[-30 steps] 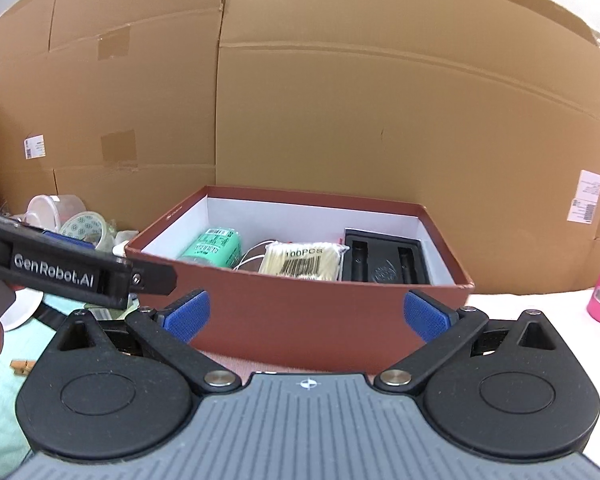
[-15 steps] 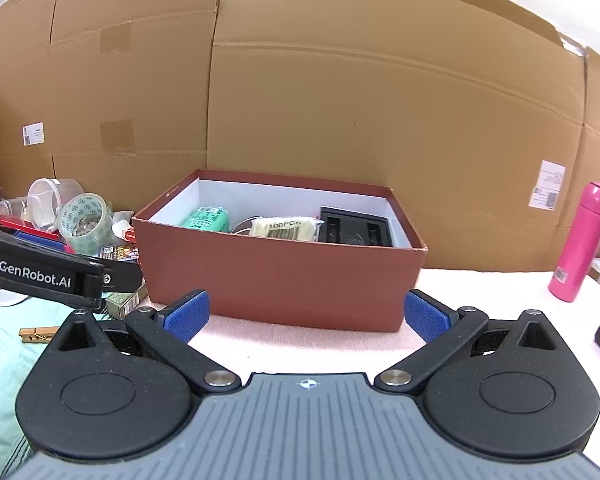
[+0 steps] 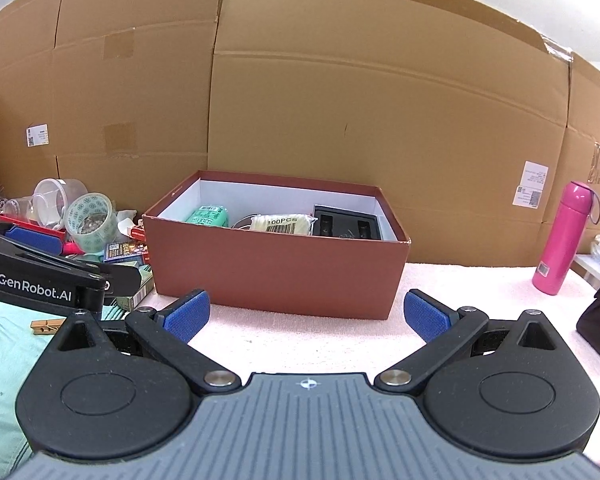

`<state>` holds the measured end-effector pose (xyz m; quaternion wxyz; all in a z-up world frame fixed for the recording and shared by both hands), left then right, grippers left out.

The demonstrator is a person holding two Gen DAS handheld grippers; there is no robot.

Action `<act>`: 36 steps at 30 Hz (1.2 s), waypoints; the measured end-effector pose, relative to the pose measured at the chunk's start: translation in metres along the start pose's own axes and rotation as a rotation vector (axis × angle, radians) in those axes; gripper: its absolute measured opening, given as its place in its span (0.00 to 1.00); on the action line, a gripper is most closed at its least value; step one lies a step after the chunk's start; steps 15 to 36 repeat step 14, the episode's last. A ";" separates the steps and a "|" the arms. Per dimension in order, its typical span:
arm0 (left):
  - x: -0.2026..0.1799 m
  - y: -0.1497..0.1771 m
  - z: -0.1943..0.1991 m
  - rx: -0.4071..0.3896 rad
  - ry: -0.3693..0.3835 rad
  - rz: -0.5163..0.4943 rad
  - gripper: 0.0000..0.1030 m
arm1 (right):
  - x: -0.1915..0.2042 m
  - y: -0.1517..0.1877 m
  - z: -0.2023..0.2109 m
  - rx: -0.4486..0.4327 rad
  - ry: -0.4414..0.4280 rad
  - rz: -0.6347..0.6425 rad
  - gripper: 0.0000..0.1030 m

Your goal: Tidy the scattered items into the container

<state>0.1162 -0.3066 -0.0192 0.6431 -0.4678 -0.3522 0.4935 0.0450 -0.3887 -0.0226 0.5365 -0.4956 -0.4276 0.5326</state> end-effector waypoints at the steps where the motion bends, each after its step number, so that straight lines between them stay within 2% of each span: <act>1: 0.000 0.000 0.001 0.000 0.000 -0.002 1.00 | 0.000 0.000 0.001 0.001 0.000 -0.001 1.00; 10: 0.004 -0.003 0.007 -0.023 -0.015 -0.021 1.00 | 0.006 -0.002 0.003 0.005 0.000 0.008 1.00; 36: 0.007 -0.004 0.008 -0.021 -0.014 -0.015 1.00 | 0.007 -0.003 0.002 0.004 -0.008 0.001 1.00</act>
Point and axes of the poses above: each gripper's, at about its wrist camera, not at the fingertips, and z roughly against the way its jaws point, x to its left, y to its underside, the point moved 9 cm from there along -z, roughly the way its jaws point, and after that the axes turned 14 degrees about -x, right-handed, at the moved point
